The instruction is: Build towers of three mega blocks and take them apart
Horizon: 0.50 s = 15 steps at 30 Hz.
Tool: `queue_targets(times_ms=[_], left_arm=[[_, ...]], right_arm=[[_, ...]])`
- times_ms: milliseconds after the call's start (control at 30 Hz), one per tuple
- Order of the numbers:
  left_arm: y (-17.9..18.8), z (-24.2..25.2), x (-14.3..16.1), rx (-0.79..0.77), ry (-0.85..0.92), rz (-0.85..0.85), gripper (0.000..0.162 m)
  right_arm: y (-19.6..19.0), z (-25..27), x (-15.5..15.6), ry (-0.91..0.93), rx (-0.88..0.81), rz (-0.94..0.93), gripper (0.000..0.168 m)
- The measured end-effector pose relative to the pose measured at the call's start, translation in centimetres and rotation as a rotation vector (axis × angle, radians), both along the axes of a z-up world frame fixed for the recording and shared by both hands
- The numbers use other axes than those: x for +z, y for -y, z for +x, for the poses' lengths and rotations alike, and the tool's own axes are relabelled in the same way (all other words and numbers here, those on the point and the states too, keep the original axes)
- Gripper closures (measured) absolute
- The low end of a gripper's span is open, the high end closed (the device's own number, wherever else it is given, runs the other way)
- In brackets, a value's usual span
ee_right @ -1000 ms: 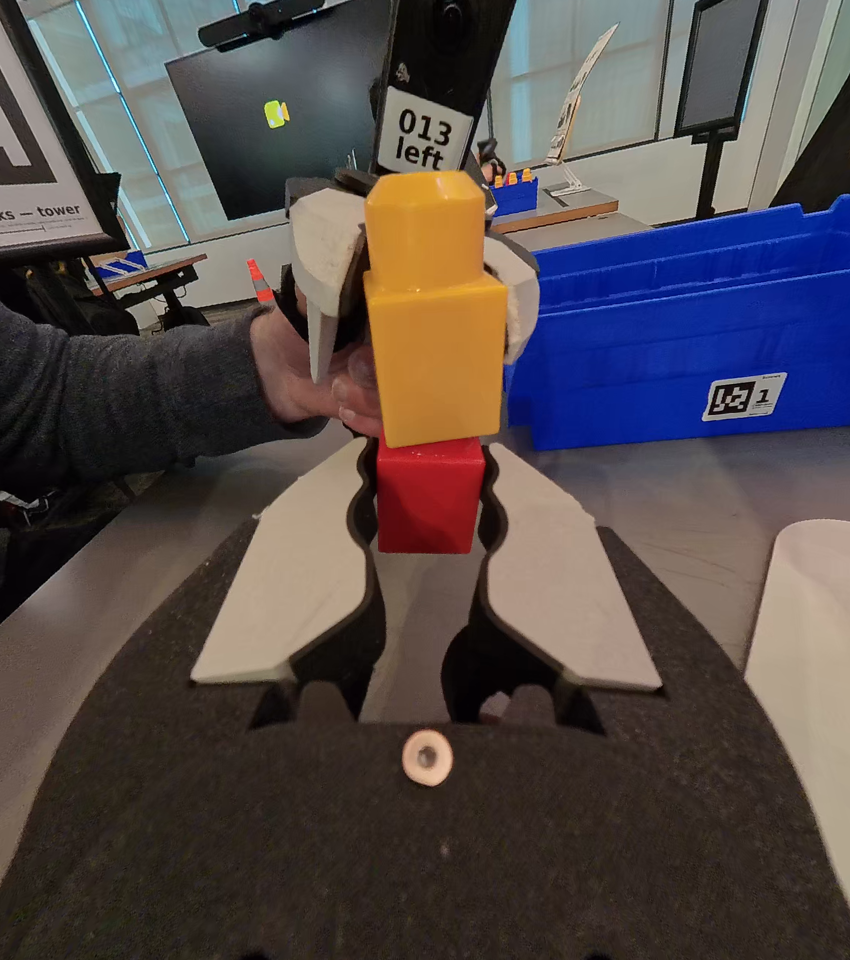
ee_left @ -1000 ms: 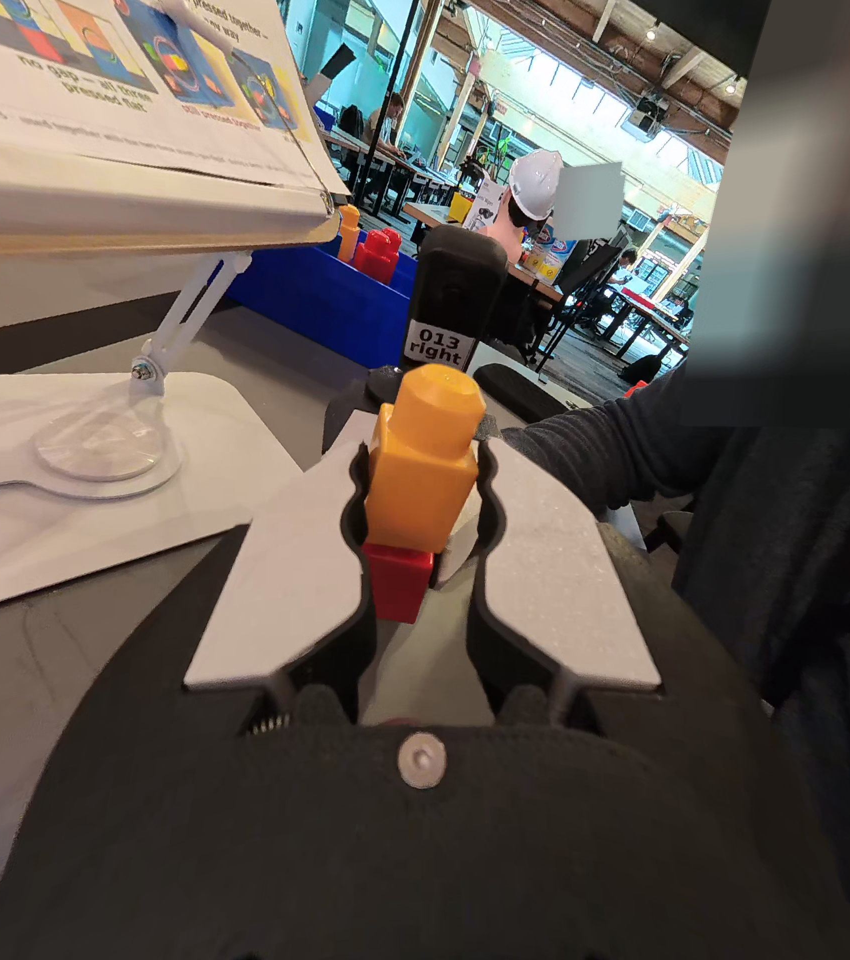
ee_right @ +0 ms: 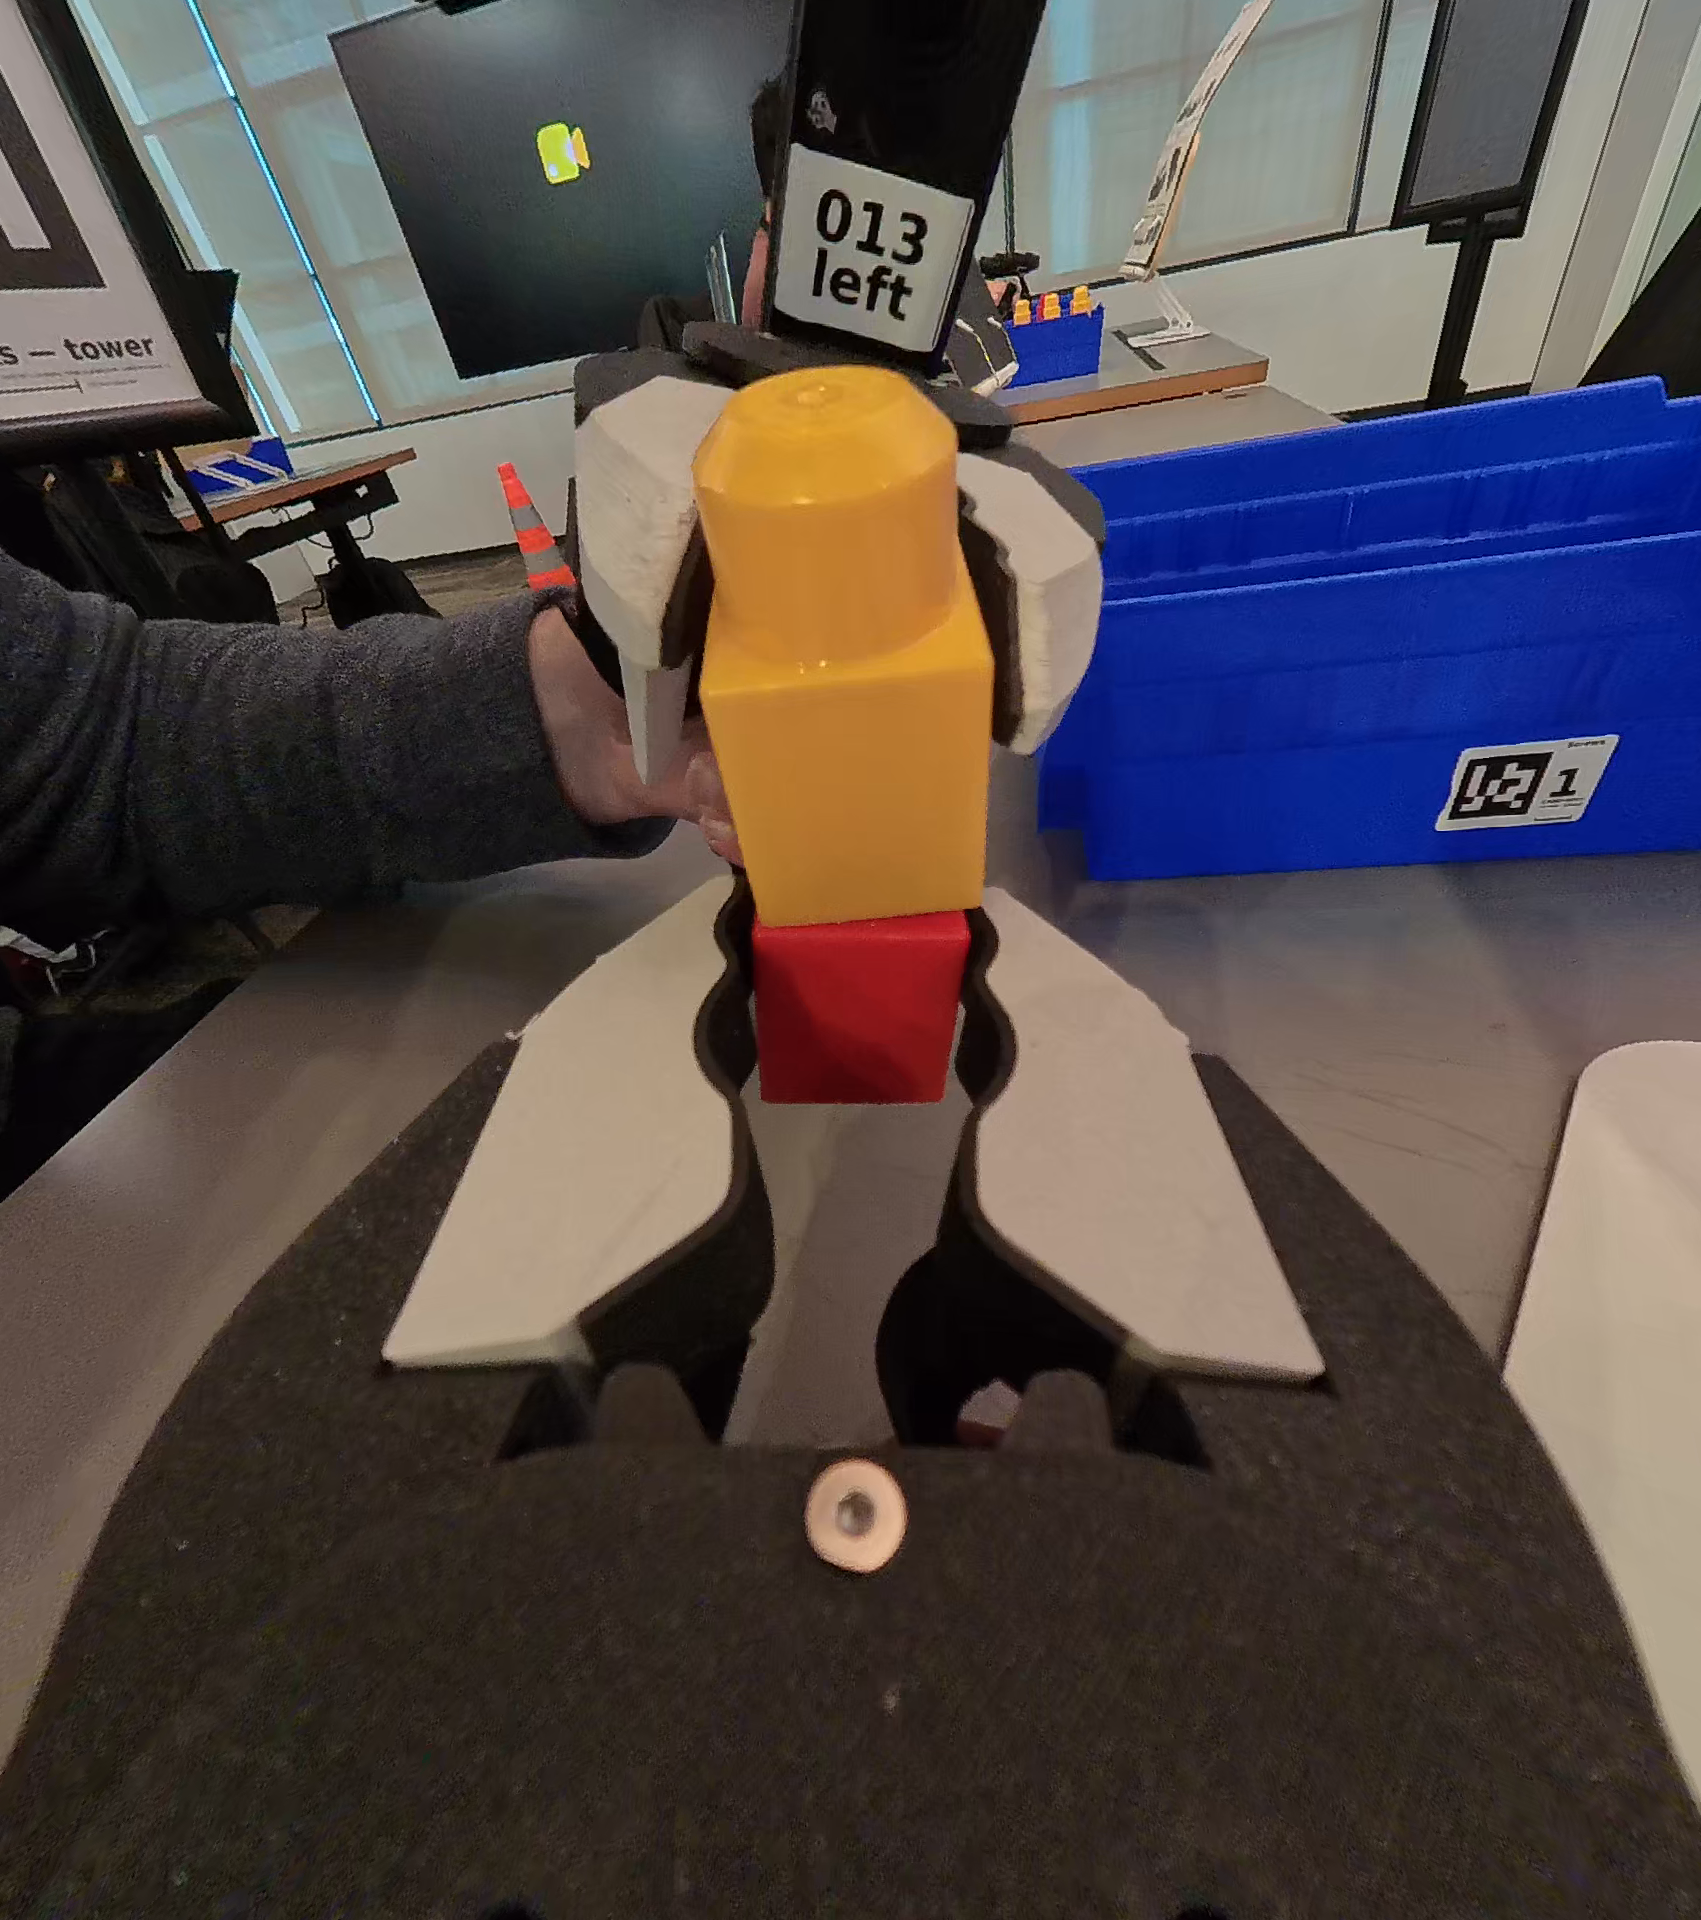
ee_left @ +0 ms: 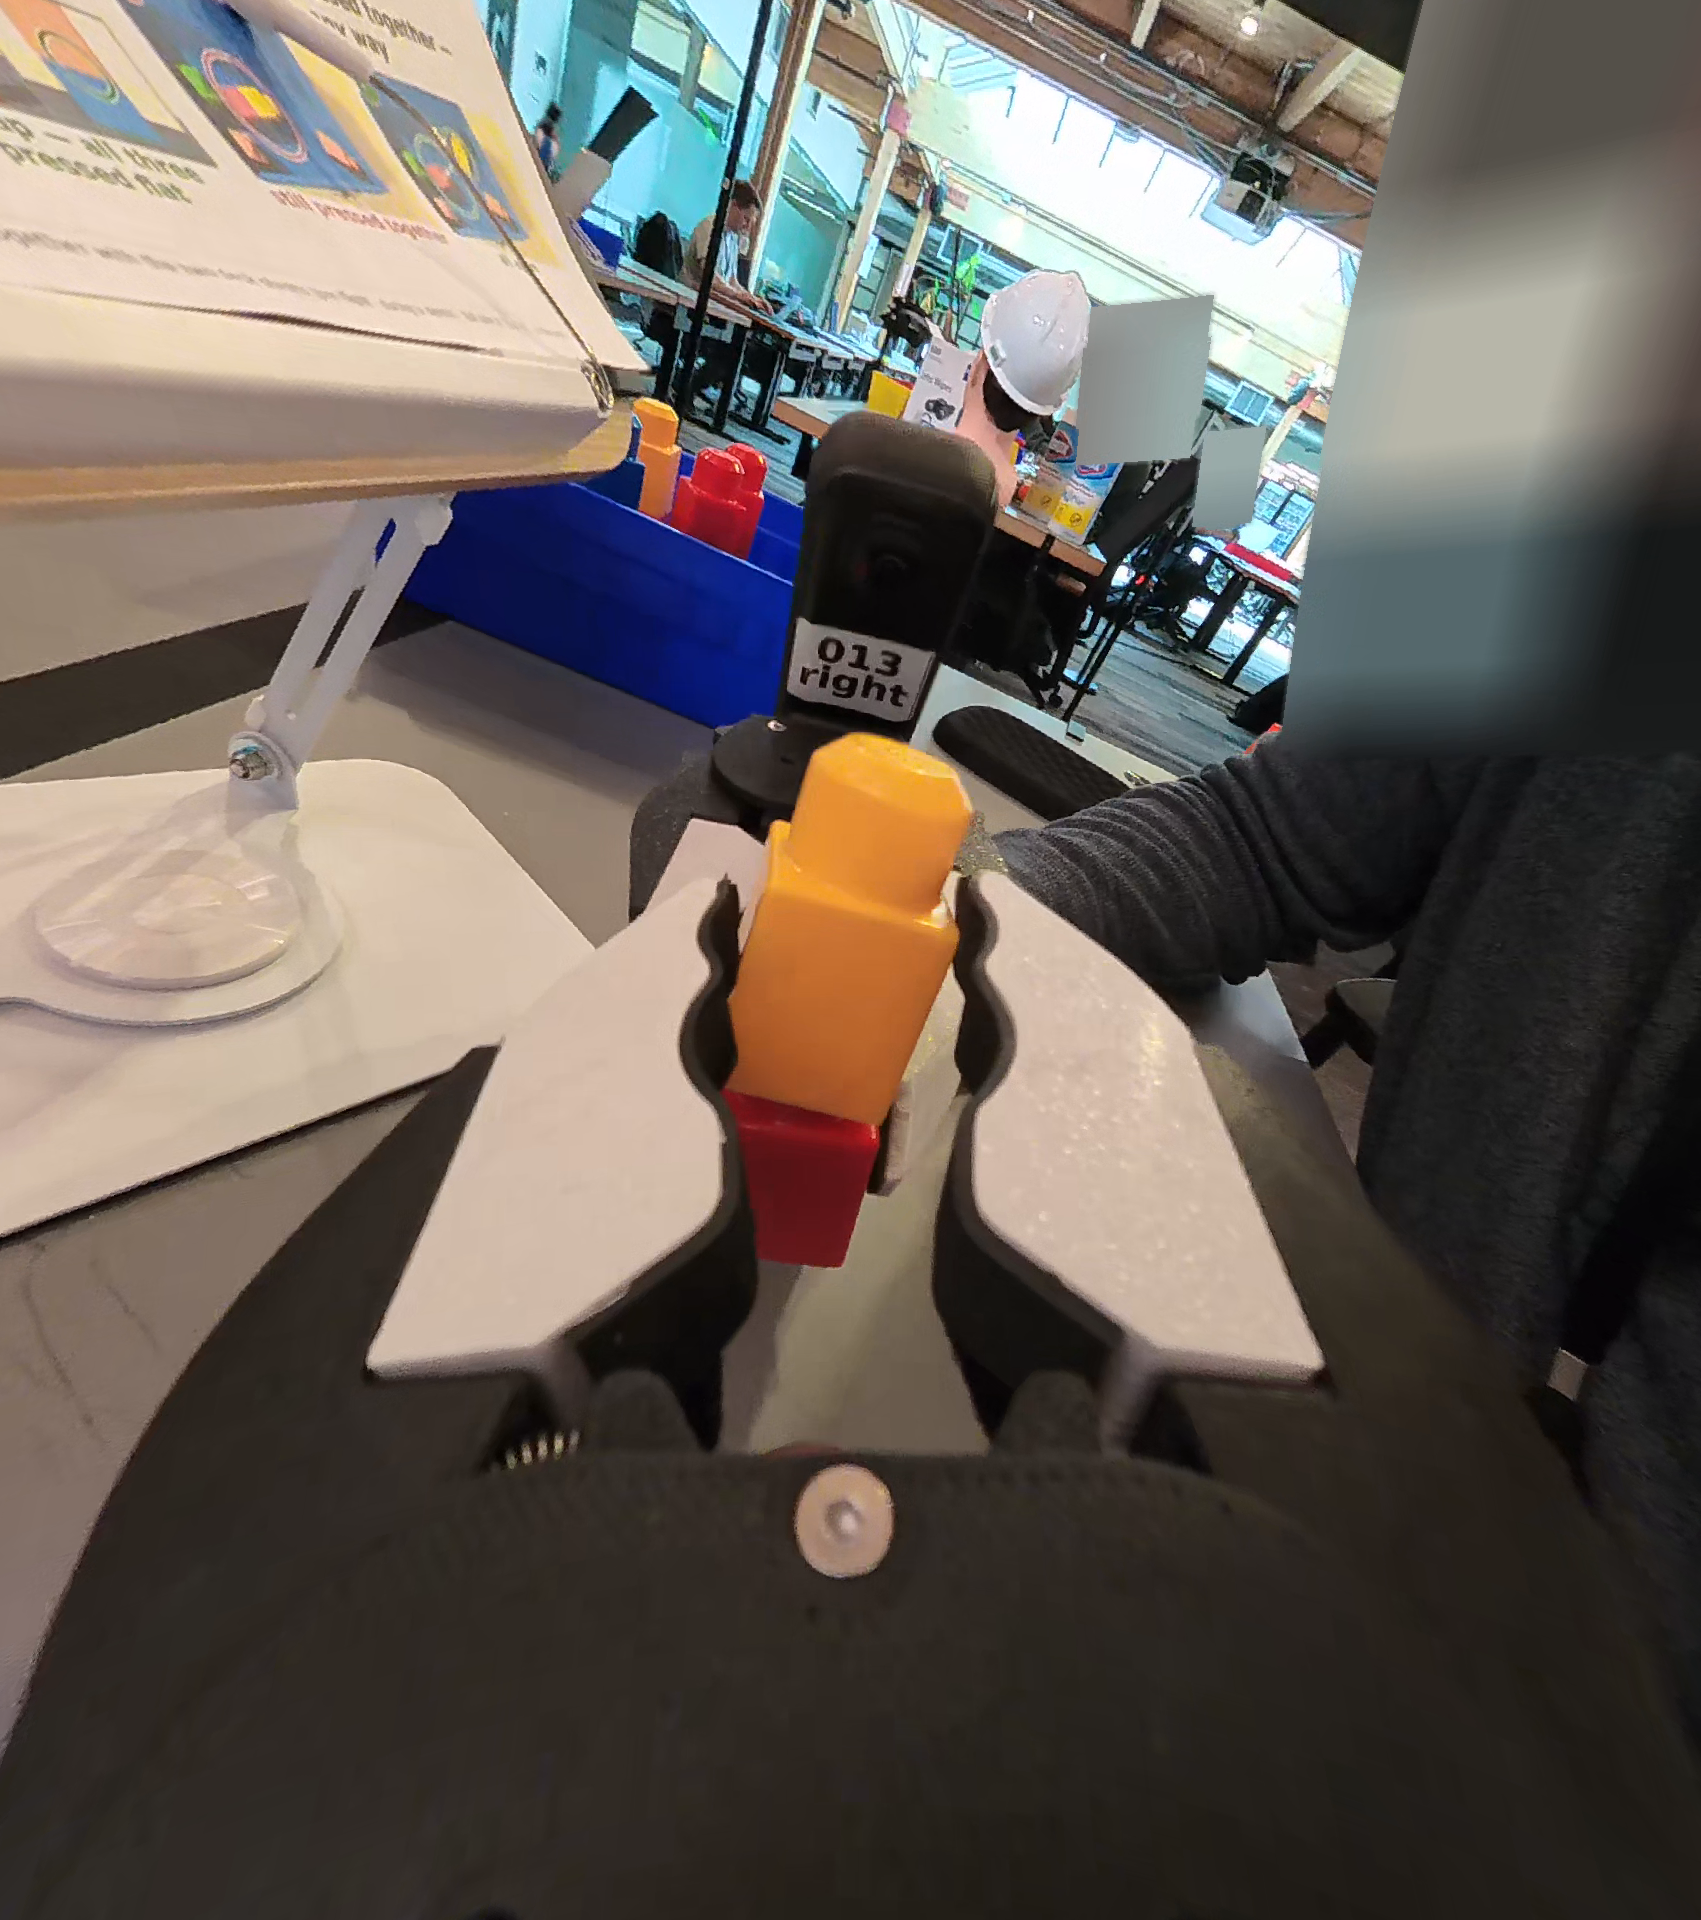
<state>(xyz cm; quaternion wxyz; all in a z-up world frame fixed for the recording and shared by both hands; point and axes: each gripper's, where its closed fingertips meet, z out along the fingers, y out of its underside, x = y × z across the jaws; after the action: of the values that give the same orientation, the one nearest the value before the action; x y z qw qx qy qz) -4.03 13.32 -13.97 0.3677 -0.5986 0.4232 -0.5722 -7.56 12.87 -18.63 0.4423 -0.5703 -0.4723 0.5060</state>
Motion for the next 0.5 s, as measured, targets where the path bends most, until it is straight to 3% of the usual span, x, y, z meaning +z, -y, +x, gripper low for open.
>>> queue_targets(times_ms=[500], left_arm=[[-0.37,-0.52,-0.50,0.090,0.023,-0.001,0.122]], right_arm=[[-0.30,0.03,-0.15,0.012,-0.022,-0.006,0.133]])
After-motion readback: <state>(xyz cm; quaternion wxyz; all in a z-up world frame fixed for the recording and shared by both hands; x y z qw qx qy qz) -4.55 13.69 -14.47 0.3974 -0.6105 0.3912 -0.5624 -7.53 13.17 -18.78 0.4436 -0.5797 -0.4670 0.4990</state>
